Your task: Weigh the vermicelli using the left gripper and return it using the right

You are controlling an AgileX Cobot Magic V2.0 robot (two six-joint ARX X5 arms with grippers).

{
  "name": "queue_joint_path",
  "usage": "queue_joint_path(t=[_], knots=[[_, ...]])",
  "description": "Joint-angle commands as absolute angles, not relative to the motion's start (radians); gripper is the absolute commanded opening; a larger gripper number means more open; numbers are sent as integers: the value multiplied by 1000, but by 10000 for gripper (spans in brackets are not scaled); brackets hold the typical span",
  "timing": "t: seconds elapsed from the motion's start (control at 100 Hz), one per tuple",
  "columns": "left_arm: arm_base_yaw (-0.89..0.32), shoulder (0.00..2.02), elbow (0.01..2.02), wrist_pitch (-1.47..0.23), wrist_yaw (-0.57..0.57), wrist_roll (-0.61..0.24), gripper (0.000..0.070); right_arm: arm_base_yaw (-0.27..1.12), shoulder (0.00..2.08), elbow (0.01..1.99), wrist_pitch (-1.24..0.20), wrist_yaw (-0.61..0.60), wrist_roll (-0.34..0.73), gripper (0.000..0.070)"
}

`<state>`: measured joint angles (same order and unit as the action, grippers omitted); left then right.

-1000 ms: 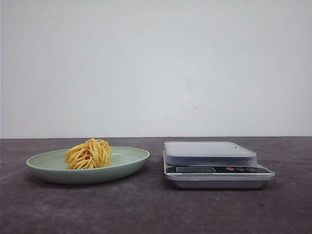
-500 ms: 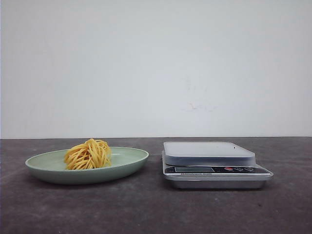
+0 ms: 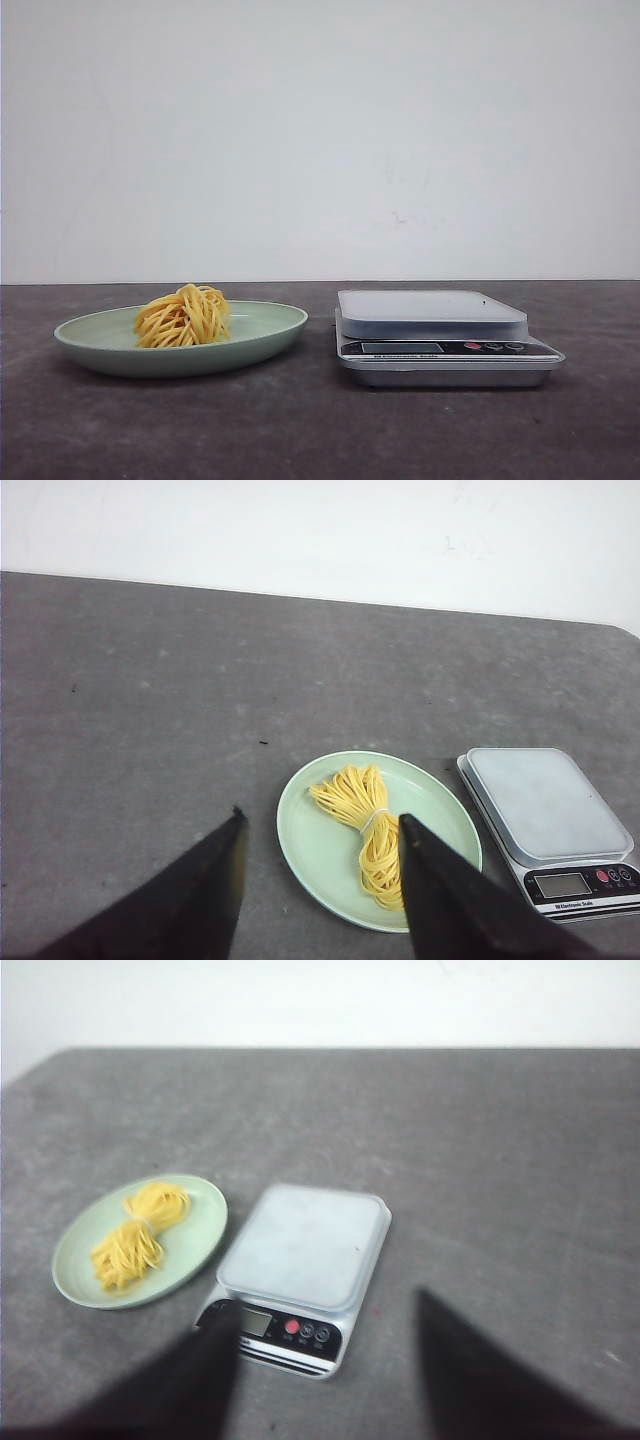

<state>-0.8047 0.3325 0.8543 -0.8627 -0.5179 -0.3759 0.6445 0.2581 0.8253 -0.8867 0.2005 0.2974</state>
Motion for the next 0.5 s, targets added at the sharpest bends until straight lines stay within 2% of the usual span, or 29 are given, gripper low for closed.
queue_joint_path(t=[0.0,0.02,0.04,0.49], knots=[[-814,334,867,-852,-516,-359,16,650,259,832,-867,201,310,11],[-814,334,867,-852,-517,-359,0,650,258,832,-865,200,309,8],[-813,334,867,-852,-517,-357,17,650,259,832,-865,201,308,8],[-814,334,867,-846,-517,-353,16,650,258,832,-860,215,337,9]])
